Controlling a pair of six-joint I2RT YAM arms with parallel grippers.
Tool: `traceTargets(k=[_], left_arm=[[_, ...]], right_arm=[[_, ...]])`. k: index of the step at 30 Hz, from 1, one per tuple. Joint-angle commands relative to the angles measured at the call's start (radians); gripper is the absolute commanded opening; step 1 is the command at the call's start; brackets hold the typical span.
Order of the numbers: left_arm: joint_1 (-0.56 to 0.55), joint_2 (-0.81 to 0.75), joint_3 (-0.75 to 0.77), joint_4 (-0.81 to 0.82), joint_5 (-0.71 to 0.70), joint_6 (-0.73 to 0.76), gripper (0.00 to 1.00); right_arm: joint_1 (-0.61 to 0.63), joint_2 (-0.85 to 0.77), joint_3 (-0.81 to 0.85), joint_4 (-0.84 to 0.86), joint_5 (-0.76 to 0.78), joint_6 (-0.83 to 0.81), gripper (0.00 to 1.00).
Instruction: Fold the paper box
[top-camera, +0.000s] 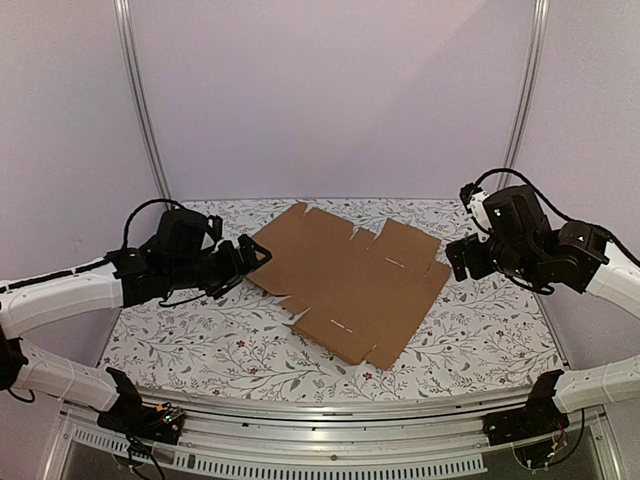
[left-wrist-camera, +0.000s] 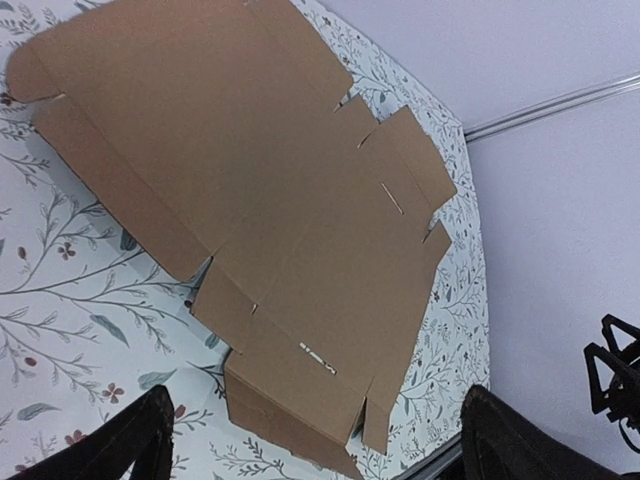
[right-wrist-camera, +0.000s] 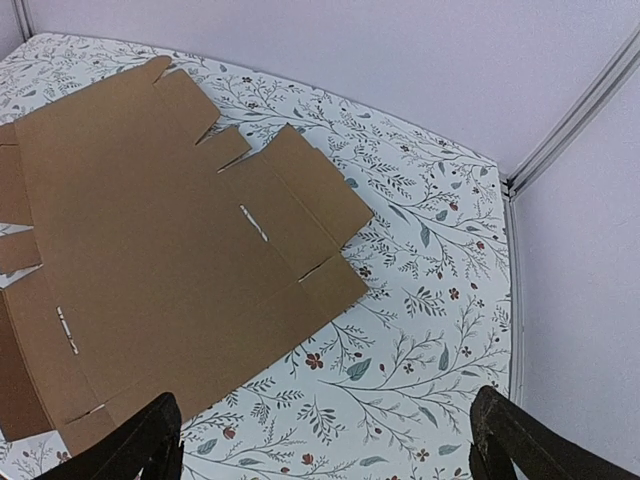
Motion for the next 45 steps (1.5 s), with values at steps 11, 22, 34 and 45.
traceTargets(k=[11,22,34,45], left_arm=[[0.177,0.259,-0.083,0.214,0.119,-0.167,0.88],[0.239,0.46,-0.031,0.339,0.153,-0.168,0.69],[0.285,0.547,0.028,0.352,0.171,-0.136,0.51],[0.291,0.628,0.077,0.375,0.183,-0.144,0.42]], right_arm=[[0.006,-0.002,-0.031,-0.029,-0.021,0.044,0.99],[0.007,-0.007,-0.03,-0.031,-0.014,0.04,0.99],[0.006,-0.016,-0.027,-0.045,-0.011,0.024,0.99],[0.007,0.001,-0.002,-0.048,-0.023,0.014,0.99]])
